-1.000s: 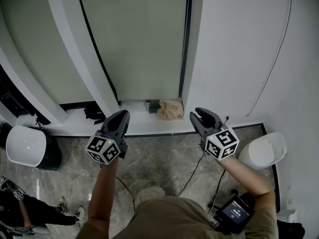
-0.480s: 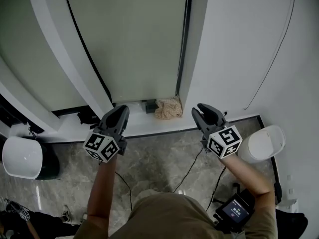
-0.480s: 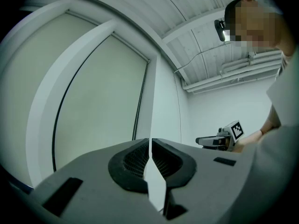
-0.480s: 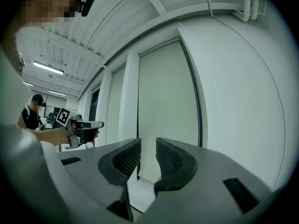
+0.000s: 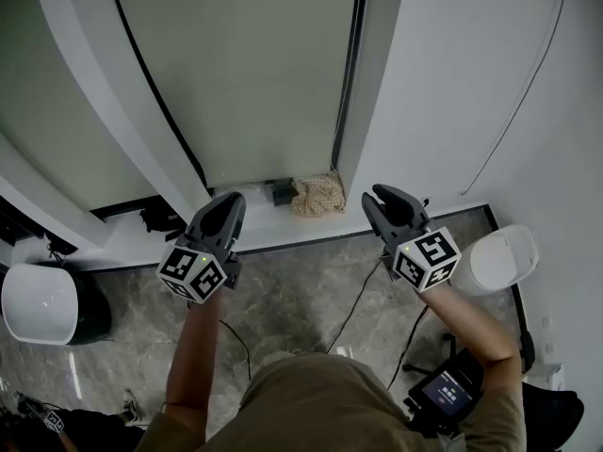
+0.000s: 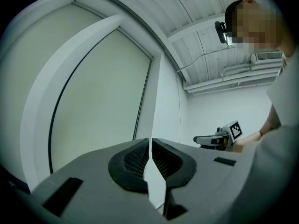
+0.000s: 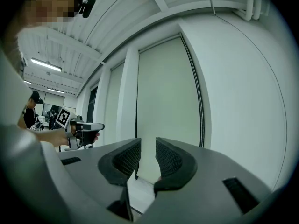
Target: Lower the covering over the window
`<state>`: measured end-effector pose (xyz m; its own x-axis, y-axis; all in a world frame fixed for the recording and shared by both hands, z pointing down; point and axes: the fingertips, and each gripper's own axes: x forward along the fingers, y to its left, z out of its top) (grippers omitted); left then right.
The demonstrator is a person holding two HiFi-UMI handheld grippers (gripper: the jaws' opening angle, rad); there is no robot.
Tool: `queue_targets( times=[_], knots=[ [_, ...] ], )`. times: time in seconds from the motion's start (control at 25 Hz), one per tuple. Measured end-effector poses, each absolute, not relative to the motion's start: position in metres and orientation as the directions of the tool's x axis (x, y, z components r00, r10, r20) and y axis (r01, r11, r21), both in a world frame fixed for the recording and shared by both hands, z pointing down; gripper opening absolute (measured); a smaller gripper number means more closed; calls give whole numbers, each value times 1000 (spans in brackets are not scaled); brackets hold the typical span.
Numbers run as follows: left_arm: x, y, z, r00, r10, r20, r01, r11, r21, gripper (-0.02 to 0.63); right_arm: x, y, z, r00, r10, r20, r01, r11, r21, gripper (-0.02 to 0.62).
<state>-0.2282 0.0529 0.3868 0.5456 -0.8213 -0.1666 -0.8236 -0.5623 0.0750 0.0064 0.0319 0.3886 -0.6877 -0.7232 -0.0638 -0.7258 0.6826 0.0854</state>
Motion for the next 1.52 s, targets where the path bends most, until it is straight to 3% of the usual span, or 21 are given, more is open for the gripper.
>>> queue_targets(
  times=[0.6, 1.52],
  knots=[
    [-226, 29, 405, 546, -828, -129, -828, -557, 72, 34, -2, 4, 403, -713, -698, -66, -701, 709, 78, 100],
    [-139, 0, 408, 329, -937, -120, -933, -342, 112, 34, 83, -87, 378, -844, -532, -71, -537, 838, 103, 100]
  ],
)
